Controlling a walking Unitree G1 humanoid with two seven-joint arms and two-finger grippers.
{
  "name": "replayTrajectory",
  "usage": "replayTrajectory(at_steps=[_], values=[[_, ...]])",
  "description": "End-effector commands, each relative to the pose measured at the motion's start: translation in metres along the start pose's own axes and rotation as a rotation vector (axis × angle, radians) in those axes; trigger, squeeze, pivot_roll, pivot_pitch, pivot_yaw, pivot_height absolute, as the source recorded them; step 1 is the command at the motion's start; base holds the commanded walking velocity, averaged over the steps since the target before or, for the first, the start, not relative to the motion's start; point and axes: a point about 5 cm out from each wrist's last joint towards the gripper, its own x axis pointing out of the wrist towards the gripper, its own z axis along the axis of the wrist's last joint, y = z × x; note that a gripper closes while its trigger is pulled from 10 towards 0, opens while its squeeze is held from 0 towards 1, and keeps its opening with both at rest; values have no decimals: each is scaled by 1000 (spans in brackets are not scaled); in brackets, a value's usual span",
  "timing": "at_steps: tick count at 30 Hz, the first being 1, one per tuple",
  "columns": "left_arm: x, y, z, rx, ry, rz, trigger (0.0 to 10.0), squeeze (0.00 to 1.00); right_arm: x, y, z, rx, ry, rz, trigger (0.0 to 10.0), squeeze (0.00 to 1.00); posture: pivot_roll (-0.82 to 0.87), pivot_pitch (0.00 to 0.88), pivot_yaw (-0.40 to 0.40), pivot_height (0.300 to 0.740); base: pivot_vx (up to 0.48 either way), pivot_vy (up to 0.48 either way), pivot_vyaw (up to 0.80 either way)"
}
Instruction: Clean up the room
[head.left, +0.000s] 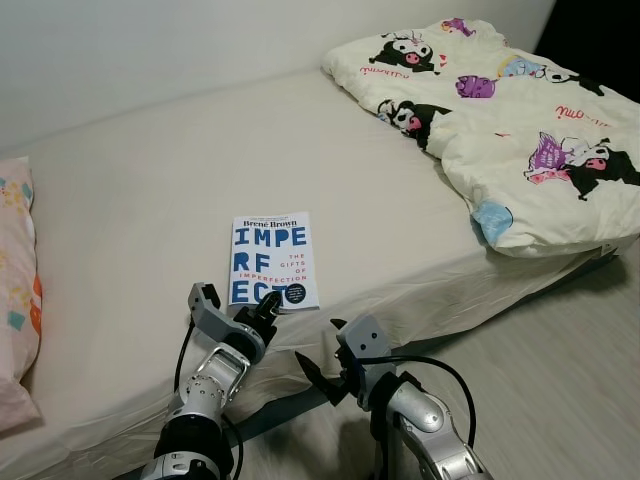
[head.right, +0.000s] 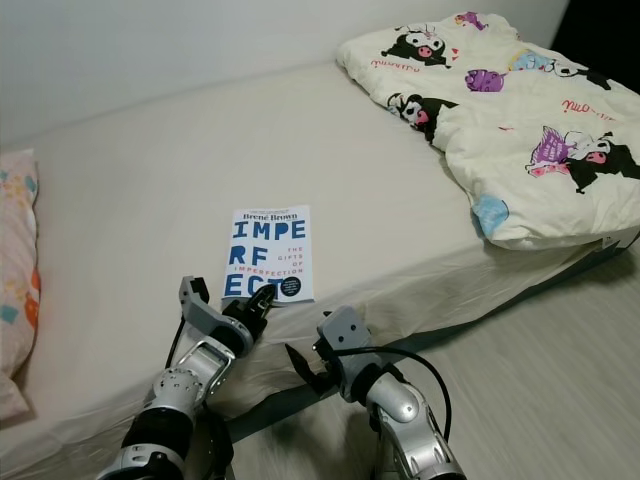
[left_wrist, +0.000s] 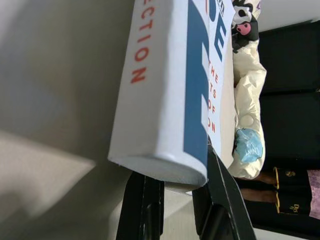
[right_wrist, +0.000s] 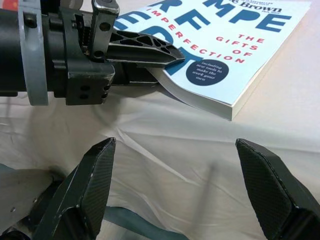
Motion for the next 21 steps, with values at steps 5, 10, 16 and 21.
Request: replayTrajectory(at_steps=[5,10,16,21], values=[[-7,7,6,145,-50,47,0,0,1,0,0,12,-16,-29,10000,0,-94,239,34,558,0,0,0],[-11,-2,18,221,-107,14,0,0,3,-9,8,77,-59,-112,10000,0,-85,219,31,558,0,0,0],[-32,-21,51,174,-162,-149,0,0,6,-38,36,317,-204,-312,10000,0,-71,187,19,558,0,0,0],[-45,-26,59,121,-163,-215,0,0,7,-52,47,444,-281,-346,10000,1000,-66,157,12,558,0,0,0]])
